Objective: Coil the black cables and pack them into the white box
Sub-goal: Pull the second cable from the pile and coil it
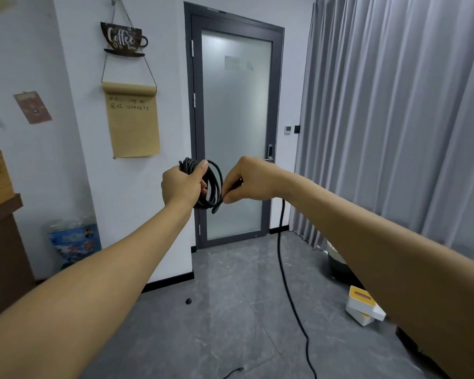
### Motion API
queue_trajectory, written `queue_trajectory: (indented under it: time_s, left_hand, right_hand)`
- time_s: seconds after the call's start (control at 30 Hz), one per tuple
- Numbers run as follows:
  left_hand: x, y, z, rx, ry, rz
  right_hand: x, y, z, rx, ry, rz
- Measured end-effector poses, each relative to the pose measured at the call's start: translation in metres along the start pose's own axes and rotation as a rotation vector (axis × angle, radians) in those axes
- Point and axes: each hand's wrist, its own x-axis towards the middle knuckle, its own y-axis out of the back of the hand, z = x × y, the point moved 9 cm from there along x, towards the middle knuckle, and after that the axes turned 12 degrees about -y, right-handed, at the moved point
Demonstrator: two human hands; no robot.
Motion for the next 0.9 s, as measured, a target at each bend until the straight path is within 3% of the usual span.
queue_trajectory:
  time_s: [0.2, 0.43, 0.6, 0.73, 0.8, 0.9]
  left_hand:
    - [-0.015, -0.033, 0.016, -0.094, 0.020, -0.236]
    - [-0.037, -0.065, 0.014, -0.271, 0.154, -0.438]
    - [-0.053, -0.085, 0.017, -0.411, 0.258, -0.622]
    - [-0.052, -0.085, 0.016, -0.346, 0.207, -0.693]
    - [-0.052, -0.083, 0.013, -0.300, 0.171, -0.700]
    - [-0.047, -0.079, 0.009, -0.294, 0.155, -0.644]
  right_hand:
    - [0.006, 0.014, 0.009, 0.351, 0.048, 0.047]
    - [0.008, 0.027, 0.046, 0.365, -0.147, 0.295]
    - [0.008, 0.023, 0.066, 0.353, -0.222, 0.243]
    - [0.012, 0.013, 0.076, 0.487, -0.179, 0.100]
    - [0.012, 0.005, 0.082, 0.600, -0.172, 0.016]
    - [0.010, 0.000, 0.095, 0.632, -0.228, 0.046]
